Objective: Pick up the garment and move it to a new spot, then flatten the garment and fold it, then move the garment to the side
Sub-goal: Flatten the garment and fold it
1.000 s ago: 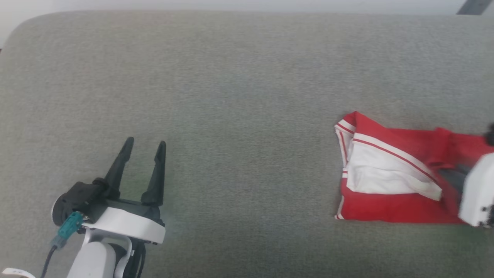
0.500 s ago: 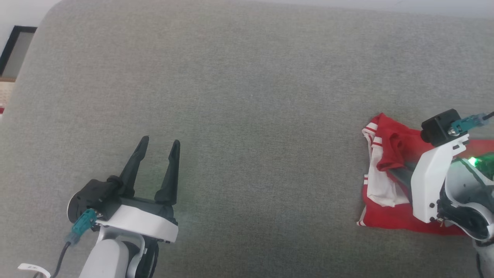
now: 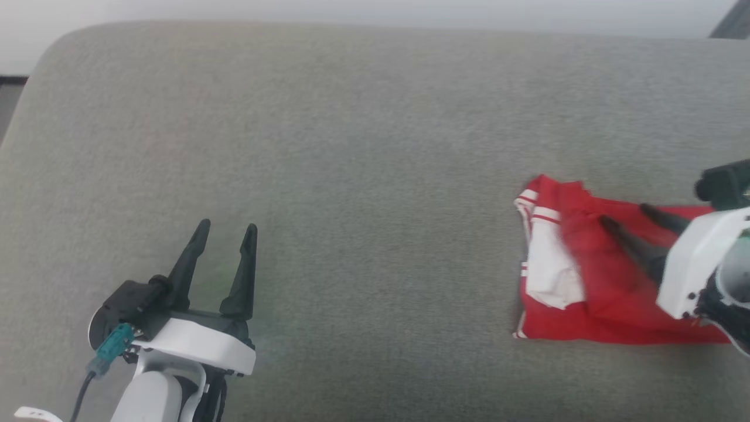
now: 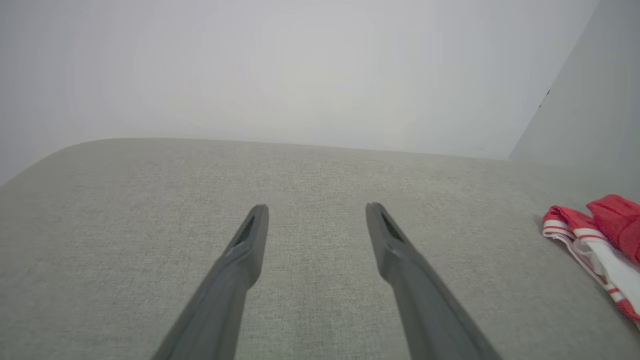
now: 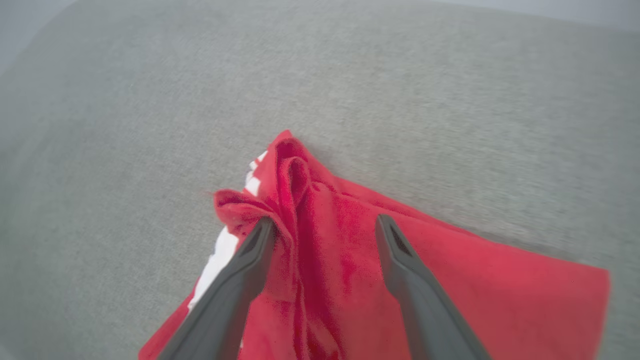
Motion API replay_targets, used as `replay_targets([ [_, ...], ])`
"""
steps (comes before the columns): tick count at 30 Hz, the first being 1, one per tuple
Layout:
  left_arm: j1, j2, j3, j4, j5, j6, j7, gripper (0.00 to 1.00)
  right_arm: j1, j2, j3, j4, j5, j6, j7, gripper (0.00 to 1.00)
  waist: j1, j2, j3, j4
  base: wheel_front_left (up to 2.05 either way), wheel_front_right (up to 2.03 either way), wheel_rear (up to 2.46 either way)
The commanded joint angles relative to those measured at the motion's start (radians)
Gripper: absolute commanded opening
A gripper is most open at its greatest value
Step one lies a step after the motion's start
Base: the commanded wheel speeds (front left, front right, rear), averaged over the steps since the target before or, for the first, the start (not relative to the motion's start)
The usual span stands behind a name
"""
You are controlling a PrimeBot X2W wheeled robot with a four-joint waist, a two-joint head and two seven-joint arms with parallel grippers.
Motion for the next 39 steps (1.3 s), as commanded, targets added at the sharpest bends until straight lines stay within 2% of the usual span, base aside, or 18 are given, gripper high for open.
replay_targets([
  [1,0.014,0.004,-0.001,0.004,-0.014,-0.002,-0.004,1.0,0.008,-0.004,-0.011,0.013,-0.015,0.0,-0.037,1.0,0.0,0.0,-0.022,-0.026,0.0,0.0,0.0],
  [6,0.018,0.012,-0.011,0.032,-0.028,-0.002,-0.004,1.0,0.013,0.0,-0.04,0.101,-0.029,0.0,-0.188,1.0,0.0,0.0,-0.057,-0.063,0.0,0.0,0.0],
  [8,0.019,0.01,-0.013,0.038,-0.032,-0.002,-0.004,1.0,0.016,-0.003,-0.041,0.123,-0.028,0.0,-0.216,1.0,0.0,0.0,-0.064,-0.068,0.0,0.0,0.0],
  [13,0.033,0.013,-0.006,0.073,-0.047,-0.002,-0.004,1.0,0.009,-0.006,-0.043,0.212,-0.03,0.0,-0.398,1.0,0.0,0.0,-0.104,-0.094,0.0,0.0,0.0],
  [22,0.098,-0.002,0.07,0.074,-0.013,-0.002,-0.004,1.0,0.058,0.002,-0.036,0.27,-0.063,0.0,-0.706,1.0,0.0,0.0,-0.178,-0.113,0.0,0.0,0.0],
  [28,0.176,-0.022,0.099,0.007,0.022,-0.002,-0.004,1.0,0.136,0.023,-0.082,0.239,-0.096,0.0,-0.766,1.0,0.0,0.0,-0.195,-0.103,0.0,0.0,0.0],
  [39,0.323,-0.071,0.157,-0.145,0.068,-0.002,-0.004,1.0,0.303,0.073,-0.223,0.116,-0.15,0.0,-0.772,1.0,0.0,0.0,-0.179,-0.099,0.0,0.0,0.0],
])
